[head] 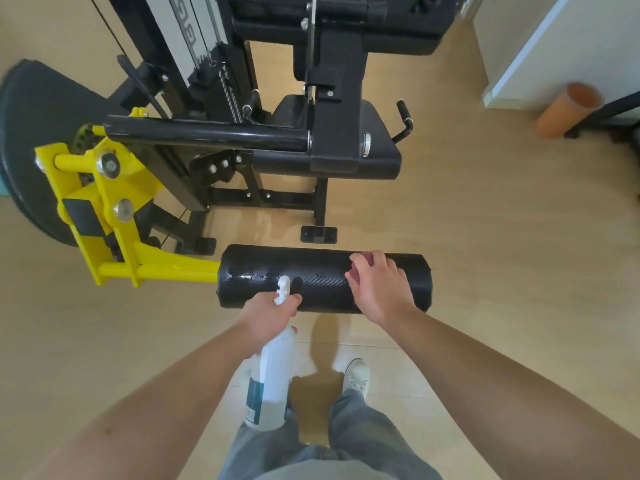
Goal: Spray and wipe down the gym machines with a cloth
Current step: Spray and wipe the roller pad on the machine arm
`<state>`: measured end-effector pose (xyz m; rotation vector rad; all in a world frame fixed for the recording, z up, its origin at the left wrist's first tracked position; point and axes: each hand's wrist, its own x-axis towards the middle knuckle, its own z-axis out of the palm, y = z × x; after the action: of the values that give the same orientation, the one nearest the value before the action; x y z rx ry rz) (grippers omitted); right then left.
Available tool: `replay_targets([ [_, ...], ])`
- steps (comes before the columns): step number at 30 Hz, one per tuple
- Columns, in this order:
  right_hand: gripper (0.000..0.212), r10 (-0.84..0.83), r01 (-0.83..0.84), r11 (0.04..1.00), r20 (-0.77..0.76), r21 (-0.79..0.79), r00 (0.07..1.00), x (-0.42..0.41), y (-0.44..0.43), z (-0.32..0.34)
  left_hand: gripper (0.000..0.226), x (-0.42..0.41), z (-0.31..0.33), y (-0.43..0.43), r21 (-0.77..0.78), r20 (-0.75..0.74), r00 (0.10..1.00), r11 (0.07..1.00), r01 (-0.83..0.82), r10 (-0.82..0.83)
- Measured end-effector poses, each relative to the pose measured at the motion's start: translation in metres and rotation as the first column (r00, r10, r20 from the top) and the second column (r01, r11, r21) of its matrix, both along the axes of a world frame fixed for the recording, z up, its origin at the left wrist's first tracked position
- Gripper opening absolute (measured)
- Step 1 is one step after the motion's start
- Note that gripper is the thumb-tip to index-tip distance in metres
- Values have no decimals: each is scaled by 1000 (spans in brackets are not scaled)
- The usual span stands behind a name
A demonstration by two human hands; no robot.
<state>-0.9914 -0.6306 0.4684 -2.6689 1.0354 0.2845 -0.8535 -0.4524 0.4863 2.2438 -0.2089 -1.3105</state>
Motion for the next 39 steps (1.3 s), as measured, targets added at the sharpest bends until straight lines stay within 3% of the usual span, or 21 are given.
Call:
replay_targets([
  [3, 39, -34, 34, 999, -6, 8, 999, -16, -9, 0, 49, -10, 1, -14, -4, -26, 999, 1000, 30, -30],
  [11, 39, -118, 118, 993, 18, 14, 993, -56, -36, -4, 37, -45, 7, -54, 10, 18, 990, 991, 137, -137],
  [15, 40, -128, 127, 992, 19, 27, 992, -73, -49, -6, 33, -62, 6, -70, -24, -25, 995, 995, 99, -99],
  [28, 41, -112, 107, 991, 61, 78, 992, -119, -83, -1, 37, -120, 3, -106, 14, 100, 947, 952, 306, -306],
  [33, 41, -124, 118, 989, 59, 90, 991, -135, -91, -2, 38, -135, 0, -118, -26, 32, 951, 951, 310, -309],
  [39, 40, -150, 142, 983, 59, 118, 987, -145, -100, -9, 36, -149, -6, -132, -35, 67, 922, 922, 385, -382],
])
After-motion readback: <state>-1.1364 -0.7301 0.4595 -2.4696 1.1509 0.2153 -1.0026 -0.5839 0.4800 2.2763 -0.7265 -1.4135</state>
